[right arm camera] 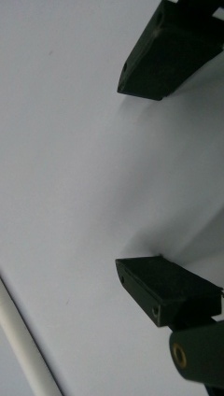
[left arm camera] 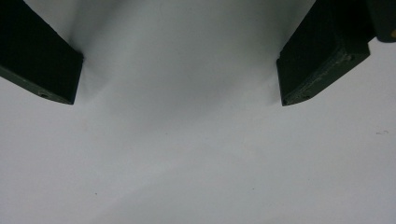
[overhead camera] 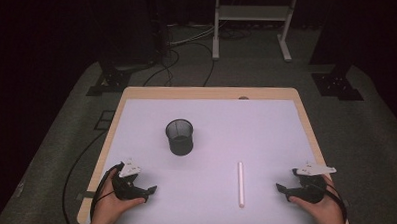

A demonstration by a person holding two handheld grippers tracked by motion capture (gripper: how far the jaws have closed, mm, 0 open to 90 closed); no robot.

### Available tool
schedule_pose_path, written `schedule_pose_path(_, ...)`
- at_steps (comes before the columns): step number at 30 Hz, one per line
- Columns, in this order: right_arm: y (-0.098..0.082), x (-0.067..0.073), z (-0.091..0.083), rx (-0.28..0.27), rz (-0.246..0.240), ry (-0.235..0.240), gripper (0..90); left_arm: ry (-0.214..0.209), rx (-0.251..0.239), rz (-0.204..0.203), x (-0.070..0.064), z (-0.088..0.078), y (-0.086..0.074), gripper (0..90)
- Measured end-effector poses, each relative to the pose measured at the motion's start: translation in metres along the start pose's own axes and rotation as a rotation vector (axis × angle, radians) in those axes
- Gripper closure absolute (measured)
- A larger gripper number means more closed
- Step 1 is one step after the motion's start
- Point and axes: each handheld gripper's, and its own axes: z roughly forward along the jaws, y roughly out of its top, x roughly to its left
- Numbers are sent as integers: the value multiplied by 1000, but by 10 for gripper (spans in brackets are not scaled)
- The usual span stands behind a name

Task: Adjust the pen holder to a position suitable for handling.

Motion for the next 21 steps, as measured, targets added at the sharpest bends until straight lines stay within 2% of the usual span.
schedule_pose_path(13,0,0,0,-1,0,0,126,2,-7,-3,-1,-1,0,4)
schedule_pose_path(21,0,0,0,-1,0,0,126,-5,-15,-8,1,-7,4,108)
